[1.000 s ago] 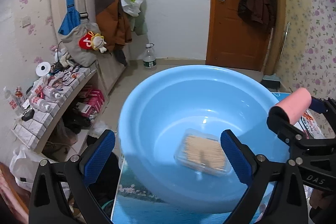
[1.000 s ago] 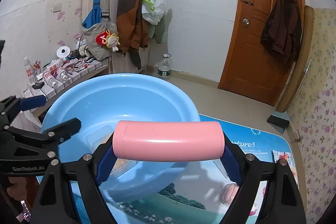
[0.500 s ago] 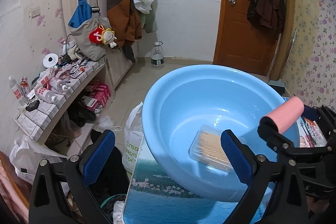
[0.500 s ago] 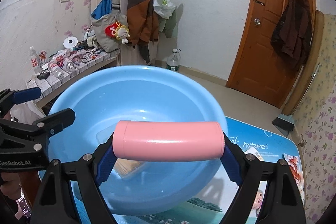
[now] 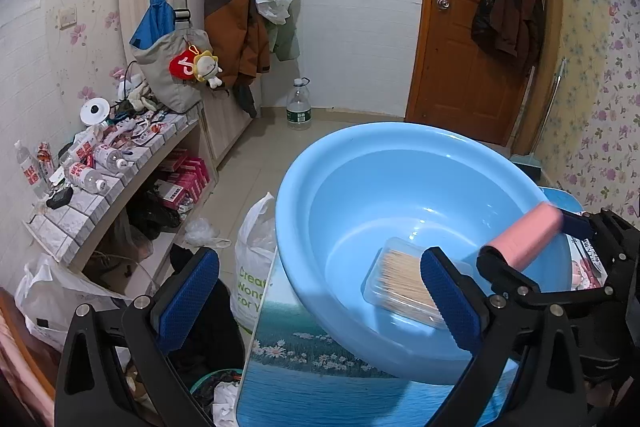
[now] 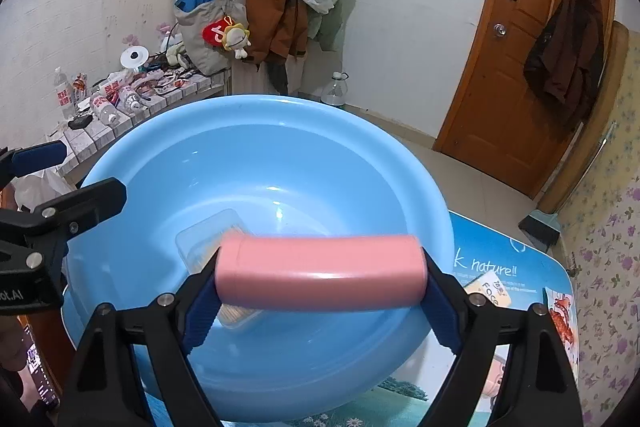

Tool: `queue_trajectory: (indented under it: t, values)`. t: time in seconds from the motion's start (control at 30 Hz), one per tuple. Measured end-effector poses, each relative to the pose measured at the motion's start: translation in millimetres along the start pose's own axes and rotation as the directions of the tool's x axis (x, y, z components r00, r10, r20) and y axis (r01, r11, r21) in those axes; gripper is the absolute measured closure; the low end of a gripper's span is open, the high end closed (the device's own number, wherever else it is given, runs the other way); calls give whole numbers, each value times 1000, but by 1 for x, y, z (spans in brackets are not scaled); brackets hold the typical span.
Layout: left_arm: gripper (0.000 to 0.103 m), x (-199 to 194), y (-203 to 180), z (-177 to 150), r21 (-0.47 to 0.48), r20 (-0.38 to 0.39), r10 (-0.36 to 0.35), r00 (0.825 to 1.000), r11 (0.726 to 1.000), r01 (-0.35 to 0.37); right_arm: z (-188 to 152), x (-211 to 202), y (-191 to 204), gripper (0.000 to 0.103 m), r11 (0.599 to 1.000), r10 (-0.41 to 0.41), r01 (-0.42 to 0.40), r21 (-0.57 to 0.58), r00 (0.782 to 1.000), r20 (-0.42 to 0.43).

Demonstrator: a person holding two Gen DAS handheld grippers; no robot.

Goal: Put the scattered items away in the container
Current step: 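Lower the pink bottle into the basin and open the right gripper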

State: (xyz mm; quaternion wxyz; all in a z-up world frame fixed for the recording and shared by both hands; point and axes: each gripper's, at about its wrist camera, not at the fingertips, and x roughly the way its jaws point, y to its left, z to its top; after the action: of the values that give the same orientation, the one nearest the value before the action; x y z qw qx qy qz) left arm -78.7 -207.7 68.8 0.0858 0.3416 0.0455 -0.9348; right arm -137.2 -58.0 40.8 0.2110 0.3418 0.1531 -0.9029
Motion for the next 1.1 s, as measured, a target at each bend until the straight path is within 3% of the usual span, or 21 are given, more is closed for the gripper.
queue_trajectory:
  t: [0.2, 1.1]
  values:
    - [1, -1, -2, -1, -2, -2, -7, 1000, 1000, 7, -2, -8, 0, 4, 999, -30, 31, -19, 999, 25]
    - [0, -3, -20, -4, 13, -15, -22, 1000, 1000, 22, -7, -15, -11, 4, 999, -35, 35, 16, 999, 25]
